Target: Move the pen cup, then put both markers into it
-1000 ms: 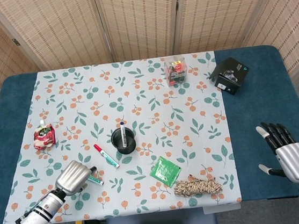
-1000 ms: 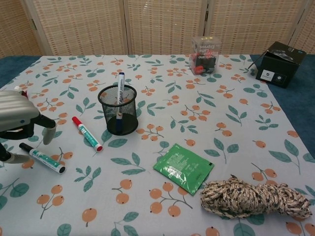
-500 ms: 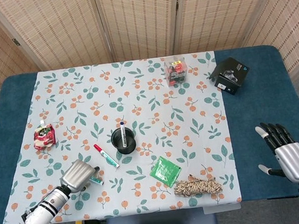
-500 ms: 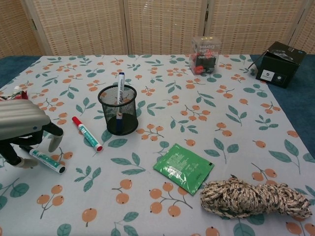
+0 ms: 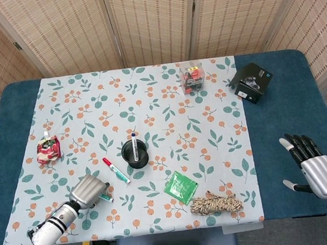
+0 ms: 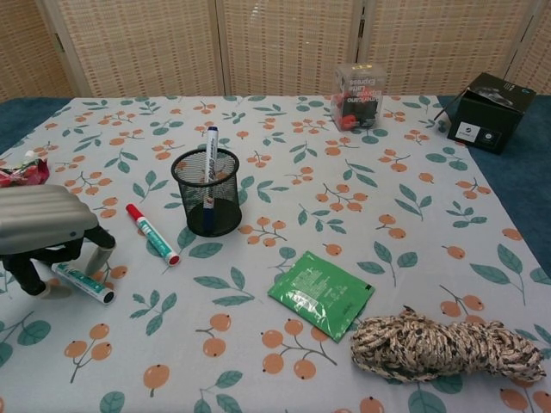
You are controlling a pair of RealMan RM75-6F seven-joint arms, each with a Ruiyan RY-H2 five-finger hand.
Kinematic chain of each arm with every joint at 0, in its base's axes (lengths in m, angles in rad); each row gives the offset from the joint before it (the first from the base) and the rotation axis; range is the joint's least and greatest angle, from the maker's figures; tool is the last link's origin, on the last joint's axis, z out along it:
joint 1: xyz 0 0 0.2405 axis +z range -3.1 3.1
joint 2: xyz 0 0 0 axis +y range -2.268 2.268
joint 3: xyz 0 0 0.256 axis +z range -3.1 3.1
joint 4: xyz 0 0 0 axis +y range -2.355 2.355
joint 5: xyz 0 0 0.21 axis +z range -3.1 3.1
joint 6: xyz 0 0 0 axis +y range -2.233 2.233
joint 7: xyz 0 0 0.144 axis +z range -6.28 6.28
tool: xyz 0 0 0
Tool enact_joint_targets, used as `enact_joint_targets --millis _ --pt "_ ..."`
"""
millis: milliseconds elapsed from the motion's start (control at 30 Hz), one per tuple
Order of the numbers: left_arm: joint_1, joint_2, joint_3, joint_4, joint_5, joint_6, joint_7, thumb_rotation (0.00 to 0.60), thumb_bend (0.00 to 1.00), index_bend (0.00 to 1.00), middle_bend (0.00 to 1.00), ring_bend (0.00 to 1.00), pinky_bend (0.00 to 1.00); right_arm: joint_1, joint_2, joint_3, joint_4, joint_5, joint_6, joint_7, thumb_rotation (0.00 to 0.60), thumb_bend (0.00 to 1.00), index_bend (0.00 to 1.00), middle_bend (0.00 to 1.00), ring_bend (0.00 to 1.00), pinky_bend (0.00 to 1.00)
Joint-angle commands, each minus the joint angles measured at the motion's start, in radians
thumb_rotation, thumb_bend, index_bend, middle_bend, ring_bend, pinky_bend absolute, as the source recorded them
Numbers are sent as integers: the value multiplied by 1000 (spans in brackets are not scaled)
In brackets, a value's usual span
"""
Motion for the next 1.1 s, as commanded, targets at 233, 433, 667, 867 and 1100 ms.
enact_joint_targets --millis 233,433,667,867,1100 --pt "-14 -22 10 23 -8 -2 -9 600 301 555 1000 948 941 0 1 3 0 0 -4 2 600 115 0 0 0 0" --pt "-25 -37 16 35 -19 -7 0 600 300 555 1000 948 941 -1 3 5 1 0 -3 8 600 115 0 0 0 0" --pt "-30 -40 20 33 -25 1 -2 600 321 630 1000 948 950 -1 5 7 1 0 -7 10 600 115 0 0 0 0" --pt "-24 -9 22 -3 -16 34 -16 600 347 690 1000 956 967 -2 4 8 1 -2 -4 10 600 115 0 0 0 0" --pt "5 107 5 -150 -13 125 -36 600 348 689 1000 957 967 -8 5 9 0 -8 9 11 600 115 0 0 0 0"
